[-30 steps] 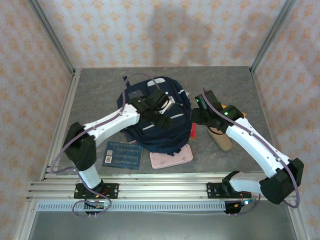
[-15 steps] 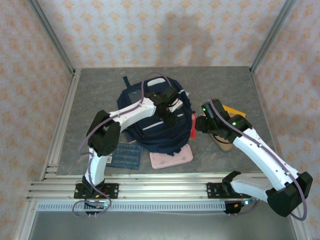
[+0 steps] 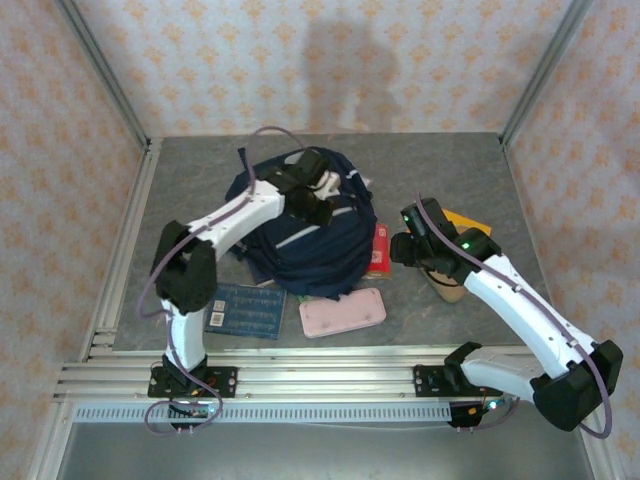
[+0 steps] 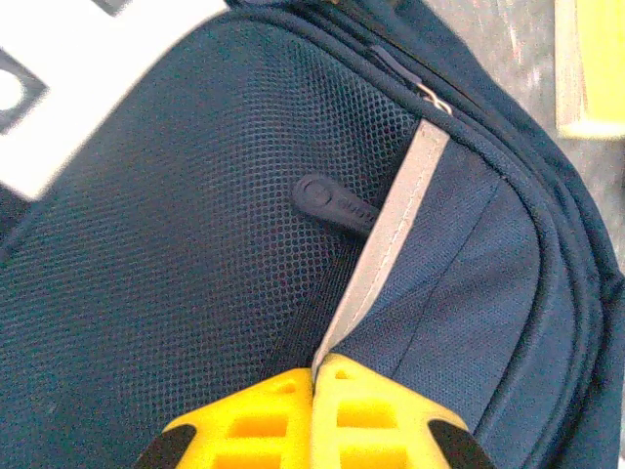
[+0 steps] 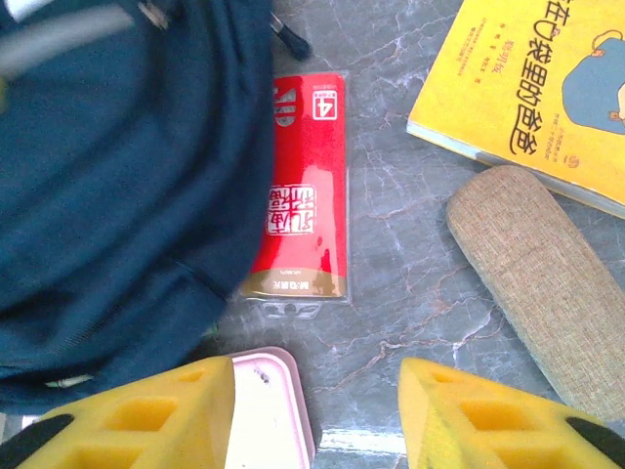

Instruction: Pack the student bag

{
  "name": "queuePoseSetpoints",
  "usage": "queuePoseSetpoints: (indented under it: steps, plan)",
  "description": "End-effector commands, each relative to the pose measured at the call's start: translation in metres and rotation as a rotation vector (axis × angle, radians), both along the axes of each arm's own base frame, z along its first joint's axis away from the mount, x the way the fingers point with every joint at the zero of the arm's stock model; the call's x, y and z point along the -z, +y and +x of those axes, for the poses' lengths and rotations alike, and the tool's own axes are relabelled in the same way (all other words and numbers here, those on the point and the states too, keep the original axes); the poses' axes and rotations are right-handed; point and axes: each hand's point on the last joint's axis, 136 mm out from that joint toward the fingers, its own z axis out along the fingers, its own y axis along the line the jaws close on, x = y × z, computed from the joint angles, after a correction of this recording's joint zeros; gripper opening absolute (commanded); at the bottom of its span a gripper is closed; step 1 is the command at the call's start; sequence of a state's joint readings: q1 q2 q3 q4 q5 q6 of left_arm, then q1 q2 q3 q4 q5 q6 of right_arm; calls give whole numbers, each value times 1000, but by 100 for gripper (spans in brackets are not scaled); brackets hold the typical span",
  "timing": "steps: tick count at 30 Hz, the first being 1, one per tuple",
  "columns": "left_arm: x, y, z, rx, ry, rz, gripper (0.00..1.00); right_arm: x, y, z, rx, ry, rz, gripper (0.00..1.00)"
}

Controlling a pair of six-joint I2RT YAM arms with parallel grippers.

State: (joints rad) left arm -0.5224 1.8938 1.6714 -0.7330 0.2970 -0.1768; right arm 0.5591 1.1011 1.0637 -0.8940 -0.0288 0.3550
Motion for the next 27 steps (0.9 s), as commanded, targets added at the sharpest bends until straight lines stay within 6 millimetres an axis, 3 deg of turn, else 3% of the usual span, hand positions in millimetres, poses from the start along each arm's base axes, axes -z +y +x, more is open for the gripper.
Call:
queuePoseSetpoints:
  steps: [1, 5, 10, 16, 17, 21, 24, 26, 27]
  plan:
    - [-67, 46, 20, -226, -168, -45, 0, 2, -4, 2, 4, 9, -34, 47]
    - [-96, 70, 20, -304, -235, -66, 0, 4, 2, 5, -4, 22, -20, 48]
    - [-102, 103, 13, -383, -276, 44, 0, 11, 10, 11, -11, 64, -17, 48]
    - [-114, 148, 14, -573, -318, 7, 0, 29, 22, 13, -21, 148, -1, 50]
    - [-118, 153, 16, -592, -329, 0, 0, 32, 22, 13, -15, 160, -9, 55]
    - [-124, 156, 25, -612, -327, -20, 0, 41, 3, 16, 62, 173, -77, 68]
    - [-115, 139, 34, -563, -269, -67, 0, 46, -21, 20, 121, 152, -174, 81]
    - [-101, 122, 38, -515, -200, -109, 0, 58, -45, 27, 177, 151, -253, 97]
    - [-95, 117, 39, -505, -174, -122, 0, 64, -56, 31, 207, 166, -282, 100]
